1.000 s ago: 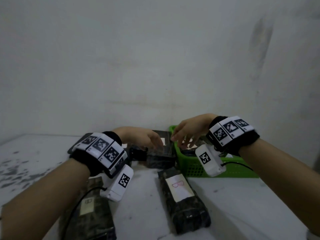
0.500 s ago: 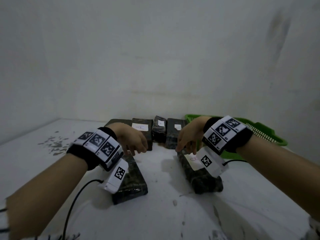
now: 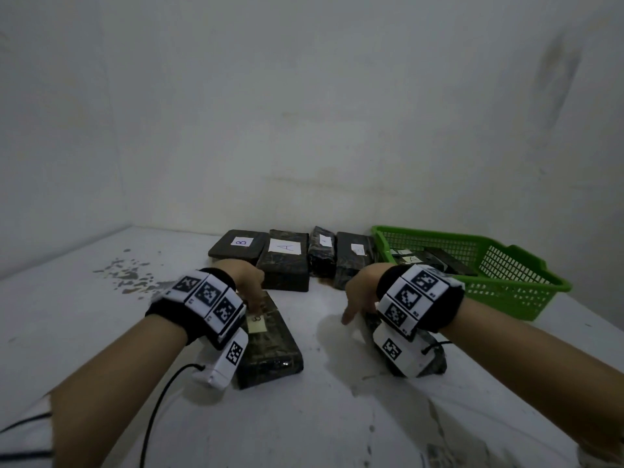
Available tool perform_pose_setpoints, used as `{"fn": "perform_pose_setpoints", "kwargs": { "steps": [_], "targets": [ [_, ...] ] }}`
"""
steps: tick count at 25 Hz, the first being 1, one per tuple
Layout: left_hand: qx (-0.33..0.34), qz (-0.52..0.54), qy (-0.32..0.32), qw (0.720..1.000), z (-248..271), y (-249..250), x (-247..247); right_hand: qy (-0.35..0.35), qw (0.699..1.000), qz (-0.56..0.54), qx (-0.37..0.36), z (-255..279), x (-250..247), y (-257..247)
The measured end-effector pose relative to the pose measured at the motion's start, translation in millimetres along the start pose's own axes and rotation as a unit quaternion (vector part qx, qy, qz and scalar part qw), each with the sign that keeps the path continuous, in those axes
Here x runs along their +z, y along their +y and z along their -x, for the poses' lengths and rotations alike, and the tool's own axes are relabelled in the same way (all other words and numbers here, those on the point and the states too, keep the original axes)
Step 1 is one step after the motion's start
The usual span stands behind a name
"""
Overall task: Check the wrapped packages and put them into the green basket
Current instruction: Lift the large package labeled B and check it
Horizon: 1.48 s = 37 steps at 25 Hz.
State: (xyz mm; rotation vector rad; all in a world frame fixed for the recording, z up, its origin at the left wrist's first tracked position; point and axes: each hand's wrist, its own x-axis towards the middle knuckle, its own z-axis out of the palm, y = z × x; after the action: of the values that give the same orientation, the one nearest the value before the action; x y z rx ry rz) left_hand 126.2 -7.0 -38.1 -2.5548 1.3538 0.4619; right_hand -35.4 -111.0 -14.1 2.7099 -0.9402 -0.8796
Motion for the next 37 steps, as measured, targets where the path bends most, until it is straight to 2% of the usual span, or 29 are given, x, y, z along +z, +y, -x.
{"fn": "perform_pose_setpoints", "kwargs": {
  "steps": [4, 6, 9, 11, 13, 14, 15, 17, 18, 19, 21, 23, 25, 26, 27, 30, 32, 34, 37],
  "targets": [
    [-0.033, 0.081, -0.025, 0.996, -27.9, -31.8, 15.1, 0.018, 0.999, -0.025, -0.038, 1.5, 2.3, -17.8],
    [-0.034, 0.144, -0.058, 0.987, -46.0, -48.9, 17.5, -0.021, 0.992, -0.111, -0.054, -2.6, 3.0, -22.7],
    [-0.019, 0.267, -0.075, 0.961, -28.9, -51.7, 5.8, -0.09, 0.967, -0.224, -0.08, 1.7, 0.5, -26.5],
    [0.016, 0.388, -0.04, 0.921, -13.6, -48.4, -4.9, -0.069, 0.962, -0.246, -0.098, 7.4, -3.6, -19.4],
    [0.047, 0.537, 0.017, 0.842, -4.6, -41.1, -13.4, 0.025, 0.946, -0.301, -0.115, 6.4, -6.5, -5.1],
    [0.07, 0.595, 0.05, 0.799, -4.4, -36.4, -15.5, 0.101, 0.919, -0.363, -0.116, 2.9, -6.2, 3.7],
    [0.09, 0.637, 0.088, 0.76, -3.0, -29.7, -17.2, 0.181, 0.869, -0.447, -0.113, -3.0, -4.6, 12.6],
    [0.137, 0.694, 0.151, 0.691, -0.5, -12.3, -21.6, 0.299, 0.712, -0.626, -0.109, -11.4, 2.5, 24.7],
    [0.156, 0.711, 0.185, 0.66, 1.5, -4.0, -25.9, 0.324, 0.634, -0.692, -0.118, -11.9, 5.7, 28.6],
    [0.17, 0.718, 0.221, 0.637, 6.0, 4.0, -30.6, 0.336, 0.578, -0.732, -0.13, -13.6, 9.0, 32.5],
    [0.2, 0.72, 0.273, 0.606, 17.3, 16.4, -43.3, 0.354, 0.515, -0.766, -0.147, -13.6, 8.4, 42.0],
    [0.241, 0.704, 0.293, 0.601, 27.4, 25.7, -50.0, 0.388, 0.489, -0.765, -0.157, -6.6, 2.5, 50.2],
    [0.244, 0.667, 0.303, 0.635, 31.5, 33.6, -50.0, 0.437, 0.474, -0.75, -0.15, 3.5, -2.4, 53.0],
    [0.225, 0.648, 0.321, 0.653, 29.6, 38.3, -48.9, 0.463, 0.469, -0.739, -0.139, 7.2, -4.1, 53.7],
    [0.199, 0.634, 0.352, 0.659, 28.6, 43.4, -48.0, 0.488, 0.463, -0.729, -0.127, 9.0, -5.2, 52.1],
    [0.159, 0.624, 0.435, 0.629, 23.6, 57.0, -53.2, 0.536, 0.441, -0.712, -0.109, 10.9, -7.4, 45.9],
    [0.159, 0.605, 0.459, 0.631, 23.4, 63.6, -55.9, 0.551, 0.429, -0.71, -0.094, 11.2, -7.9, 48.0],
    [0.151, 0.598, 0.453, 0.644, 22.8, 63.9, -55.5, 0.556, 0.432, -0.704, -0.09, 10.4, -6.2, 51.5],
    [0.147, 0.594, 0.424, 0.668, 25.1, 56.0, -53.8, 0.542, 0.459, -0.698, -0.095, 11.5, -6.0, 52.2]
  ]
}}
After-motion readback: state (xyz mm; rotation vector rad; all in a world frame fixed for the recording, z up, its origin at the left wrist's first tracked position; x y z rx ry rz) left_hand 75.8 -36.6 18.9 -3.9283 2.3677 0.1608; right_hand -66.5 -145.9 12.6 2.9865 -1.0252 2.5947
